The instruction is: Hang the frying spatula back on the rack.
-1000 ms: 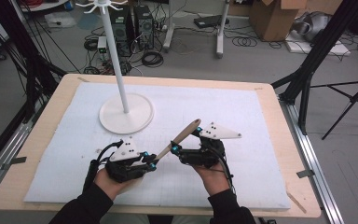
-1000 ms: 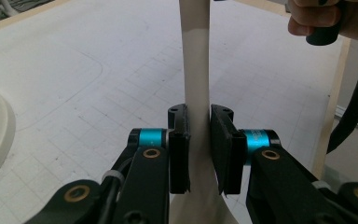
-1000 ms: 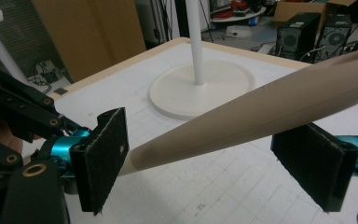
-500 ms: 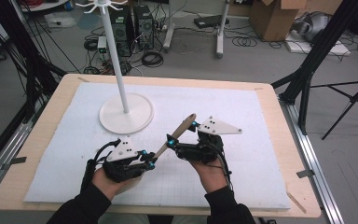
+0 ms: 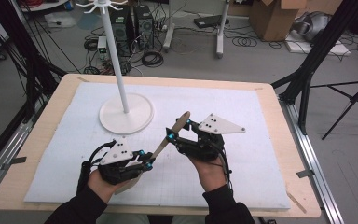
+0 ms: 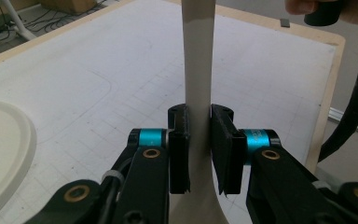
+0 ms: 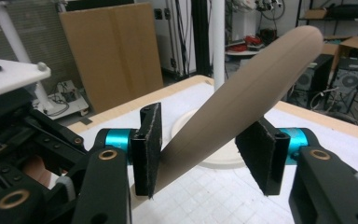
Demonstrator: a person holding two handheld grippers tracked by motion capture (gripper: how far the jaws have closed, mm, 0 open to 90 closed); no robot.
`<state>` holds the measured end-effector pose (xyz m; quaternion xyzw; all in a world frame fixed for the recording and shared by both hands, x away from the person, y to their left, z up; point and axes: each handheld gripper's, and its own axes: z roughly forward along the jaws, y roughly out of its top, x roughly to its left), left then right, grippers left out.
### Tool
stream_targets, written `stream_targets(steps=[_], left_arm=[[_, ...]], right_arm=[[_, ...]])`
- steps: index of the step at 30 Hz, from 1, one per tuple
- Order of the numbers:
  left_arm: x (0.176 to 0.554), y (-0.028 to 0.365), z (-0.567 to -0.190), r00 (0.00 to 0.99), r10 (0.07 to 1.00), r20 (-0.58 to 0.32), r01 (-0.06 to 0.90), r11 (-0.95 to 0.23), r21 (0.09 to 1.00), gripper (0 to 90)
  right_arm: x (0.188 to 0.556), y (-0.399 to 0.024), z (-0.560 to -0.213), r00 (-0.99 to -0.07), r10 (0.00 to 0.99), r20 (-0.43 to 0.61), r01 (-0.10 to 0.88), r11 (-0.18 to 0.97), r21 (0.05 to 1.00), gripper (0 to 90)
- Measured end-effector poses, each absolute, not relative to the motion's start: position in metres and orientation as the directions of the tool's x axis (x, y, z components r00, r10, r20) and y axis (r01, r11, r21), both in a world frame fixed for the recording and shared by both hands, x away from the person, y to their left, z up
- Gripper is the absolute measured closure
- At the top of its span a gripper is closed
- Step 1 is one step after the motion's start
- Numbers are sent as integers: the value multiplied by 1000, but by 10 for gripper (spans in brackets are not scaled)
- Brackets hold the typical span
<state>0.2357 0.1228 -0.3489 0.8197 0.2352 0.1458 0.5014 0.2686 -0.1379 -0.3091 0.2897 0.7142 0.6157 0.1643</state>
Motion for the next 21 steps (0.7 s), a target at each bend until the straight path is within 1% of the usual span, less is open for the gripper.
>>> stream_targets(steps=[9,15,16,17,20,21], left_arm=[[234,124,-349,854,520,-10,236,-371,898,770],[233,124,-348,869,494,-8,219,-371,903,778],[232,124,-348,874,486,-7,210,-364,908,793],[231,125,-347,876,483,-4,196,-347,917,883],[230,129,-343,874,486,-13,189,-315,930,863],[231,130,-343,872,489,-24,197,-306,931,843]], right_arm=[[260,-131,-299,-807,582,105,180,73,981,579],[250,-120,-287,-849,527,46,127,117,985,639],[249,-118,-284,-854,519,40,122,125,985,648],[247,-116,-282,-856,516,28,114,135,984,662],[246,-114,-279,-862,506,9,95,145,985,680],[245,-114,-278,-865,502,8,93,144,985,682]])
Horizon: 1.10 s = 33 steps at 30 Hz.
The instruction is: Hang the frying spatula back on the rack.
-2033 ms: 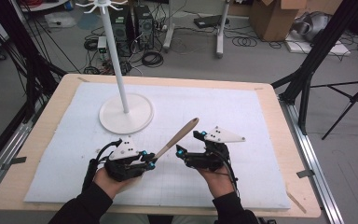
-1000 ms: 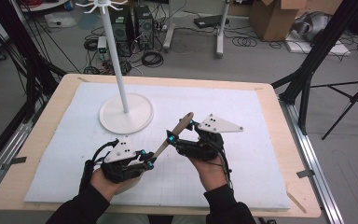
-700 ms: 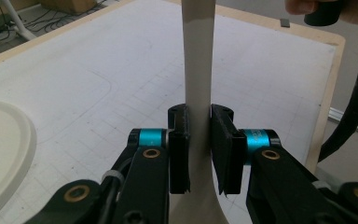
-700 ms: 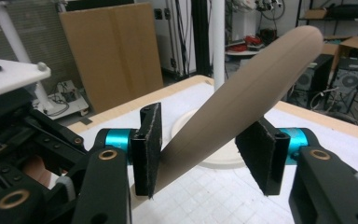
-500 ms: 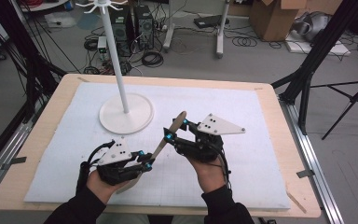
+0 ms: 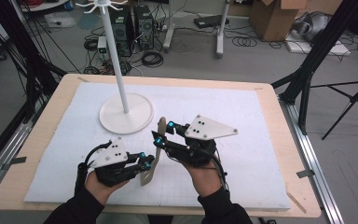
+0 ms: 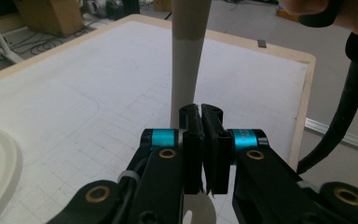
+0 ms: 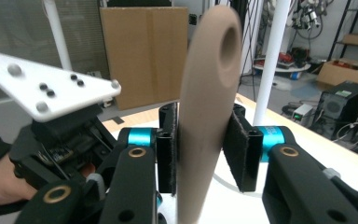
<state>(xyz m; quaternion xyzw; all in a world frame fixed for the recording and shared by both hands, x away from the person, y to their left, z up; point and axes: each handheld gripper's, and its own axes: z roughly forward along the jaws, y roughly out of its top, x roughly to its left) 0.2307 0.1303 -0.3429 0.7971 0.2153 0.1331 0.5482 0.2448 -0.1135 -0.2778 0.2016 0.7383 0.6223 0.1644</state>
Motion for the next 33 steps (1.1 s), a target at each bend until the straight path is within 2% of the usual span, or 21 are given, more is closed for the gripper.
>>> stream_targets(steps=[6,12,16,21,29,31,33], left_arm=[[237,141,-339,883,463,-69,186,-210,960,672],[248,144,-338,940,333,-79,152,-198,968,546],[249,141,-337,961,265,-84,135,-178,975,501],[248,136,-337,978,185,-92,124,-171,977,509],[250,129,-340,985,147,-90,118,-199,973,525],[251,128,-341,985,139,-99,125,-196,973,547],[251,126,-342,987,129,-93,118,-198,973,605]], right_arm=[[244,-112,-273,-886,464,-19,65,165,984,685],[243,-114,-266,-927,373,-31,32,160,987,686],[243,-118,-261,-958,287,-8,32,136,990,686],[244,-118,-259,-976,218,-3,26,128,991,686],[243,-112,-262,-988,157,9,32,146,989,686],[244,-110,-263,-990,139,14,35,151,988,686],[245,-108,-266,-991,132,25,46,159,986,686]])
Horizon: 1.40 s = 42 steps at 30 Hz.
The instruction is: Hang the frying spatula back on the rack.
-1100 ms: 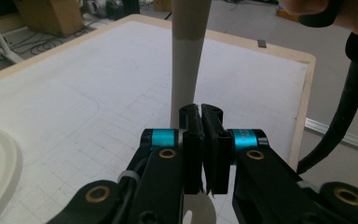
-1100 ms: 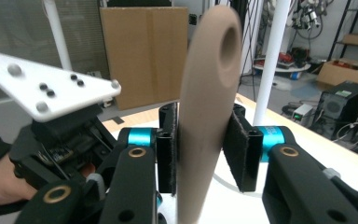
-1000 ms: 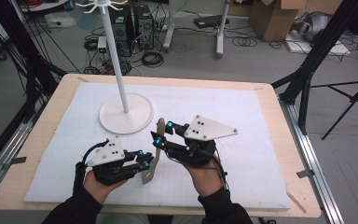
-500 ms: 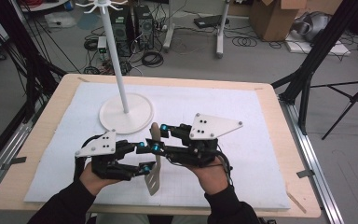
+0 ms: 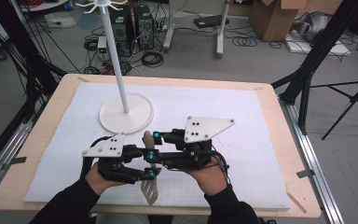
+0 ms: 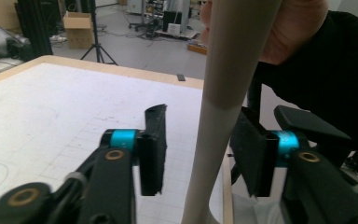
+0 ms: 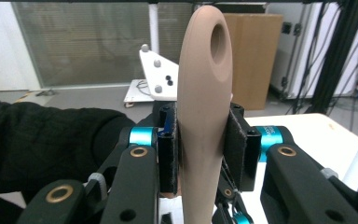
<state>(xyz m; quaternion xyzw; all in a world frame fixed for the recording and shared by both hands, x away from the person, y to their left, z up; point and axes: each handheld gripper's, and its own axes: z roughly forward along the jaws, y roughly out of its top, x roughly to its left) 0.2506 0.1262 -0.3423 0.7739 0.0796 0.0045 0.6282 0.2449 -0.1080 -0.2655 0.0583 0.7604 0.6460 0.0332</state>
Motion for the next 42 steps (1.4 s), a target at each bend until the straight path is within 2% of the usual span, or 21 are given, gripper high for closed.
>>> stream_targets(steps=[2,3,10,16,17,19,24,26,29,33,40,42], left_arm=[[249,126,-344,990,117,-74,96,-196,976,719],[248,125,-344,990,122,-66,89,-196,976,748],[246,127,-344,988,149,-43,73,-200,977,760],[241,127,-341,969,247,-21,77,-218,973,763],[240,126,-341,963,269,-25,87,-220,972,763],[240,127,-341,952,306,-25,99,-229,968,763],[242,129,-340,931,362,-42,128,-217,968,763],[242,128,-340,926,375,-45,133,-214,968,764],[241,127,-340,925,379,-36,126,-218,968,764],[241,127,-340,924,379,-43,134,-216,967,763],[239,132,-338,947,316,-52,110,-170,979,752],[240,135,-336,953,296,-60,109,-153,982,676]], right_arm=[[246,-107,-268,-991,130,26,48,166,985,686],[246,-106,-269,-991,132,29,51,168,985,685],[249,-109,-271,-990,132,45,65,153,986,685],[248,-110,-271,-984,174,29,55,145,988,681],[247,-109,-271,-980,197,24,54,145,988,654],[245,-108,-271,-963,268,26,58,113,992,479],[240,-104,-272,-937,351,-1,49,132,990,465],[238,-101,-273,-928,373,-12,47,151,987,480],[237,-96,-274,-916,399,-37,38,179,983,549],[236,-93,-275,-923,384,-17,59,186,981,706],[232,-95,-269,-938,346,0,64,175,982,724],[232,-96,-266,-947,321,5,60,163,985,725]])
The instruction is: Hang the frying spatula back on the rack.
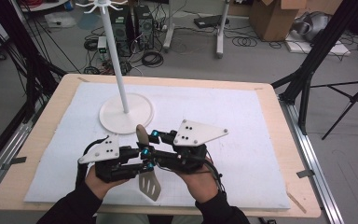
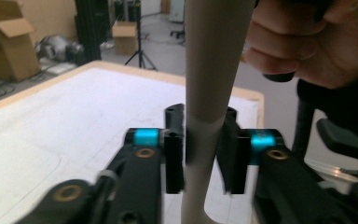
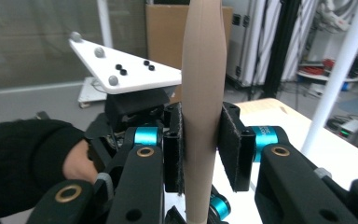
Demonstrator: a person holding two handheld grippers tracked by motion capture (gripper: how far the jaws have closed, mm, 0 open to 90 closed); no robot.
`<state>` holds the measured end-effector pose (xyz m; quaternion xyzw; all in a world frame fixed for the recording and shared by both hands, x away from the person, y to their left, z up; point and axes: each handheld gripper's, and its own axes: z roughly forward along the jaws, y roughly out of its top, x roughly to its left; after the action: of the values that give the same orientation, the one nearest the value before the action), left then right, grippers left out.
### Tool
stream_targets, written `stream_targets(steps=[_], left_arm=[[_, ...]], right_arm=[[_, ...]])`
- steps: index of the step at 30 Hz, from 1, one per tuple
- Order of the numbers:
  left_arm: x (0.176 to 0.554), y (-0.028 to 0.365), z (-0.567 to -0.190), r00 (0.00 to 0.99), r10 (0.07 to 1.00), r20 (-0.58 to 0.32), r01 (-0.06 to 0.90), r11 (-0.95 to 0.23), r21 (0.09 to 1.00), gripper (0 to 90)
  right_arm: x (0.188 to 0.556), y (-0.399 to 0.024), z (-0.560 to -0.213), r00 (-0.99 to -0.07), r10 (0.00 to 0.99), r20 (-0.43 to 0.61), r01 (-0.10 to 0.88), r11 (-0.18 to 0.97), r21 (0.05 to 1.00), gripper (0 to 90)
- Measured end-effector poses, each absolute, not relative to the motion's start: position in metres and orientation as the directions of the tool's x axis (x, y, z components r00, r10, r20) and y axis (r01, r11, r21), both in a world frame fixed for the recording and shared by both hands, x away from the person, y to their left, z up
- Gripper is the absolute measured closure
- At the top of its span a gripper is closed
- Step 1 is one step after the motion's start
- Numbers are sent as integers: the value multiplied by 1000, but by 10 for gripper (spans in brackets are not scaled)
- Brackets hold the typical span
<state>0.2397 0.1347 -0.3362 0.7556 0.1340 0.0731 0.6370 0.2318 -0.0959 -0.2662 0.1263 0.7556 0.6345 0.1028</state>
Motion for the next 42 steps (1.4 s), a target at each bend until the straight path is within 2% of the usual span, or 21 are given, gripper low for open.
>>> stream_targets(steps=[6,10,12,15,19,20,22,23,25,32,38,42], left_arm=[[240,140,-333,975,209,-75,101,-114,988,625],[238,141,-331,985,159,-73,90,-107,990,632],[237,141,-331,987,144,-66,83,-113,990,662],[237,141,-332,988,146,-55,73,-120,990,752],[237,141,-331,982,179,-55,80,-134,988,764],[237,141,-331,979,198,-56,86,-148,985,766],[239,141,-333,972,225,-68,106,-164,981,768],[240,142,-334,968,241,-72,114,-166,980,768],[243,145,-335,960,268,-75,123,-165,979,768],[259,161,-328,930,353,-102,161,-142,977,769],[282,182,-305,874,467,-136,200,-92,975,770],[299,192,-288,850,506,-150,217,-76,973,770]], right_arm=[[231,-101,-261,-972,235,-5,30,147,989,725],[233,-102,-263,-983,185,8,35,144,989,725],[234,-103,-263,-985,169,20,44,139,989,725],[236,-103,-265,-988,154,30,51,132,990,725],[238,-104,-267,-986,159,47,67,124,990,717],[239,-104,-268,-985,165,56,76,114,991,687],[239,-106,-270,-971,230,64,84,80,993,435],[240,-107,-271,-962,263,73,98,85,992,369],[242,-111,-273,-949,305,78,114,101,988,314],[243,-142,-294,-896,441,57,125,128,984,255],[247,-177,-323,-829,557,51,170,164,972,237],[247,-197,-338,-785,617,53,199,170,965,221]])
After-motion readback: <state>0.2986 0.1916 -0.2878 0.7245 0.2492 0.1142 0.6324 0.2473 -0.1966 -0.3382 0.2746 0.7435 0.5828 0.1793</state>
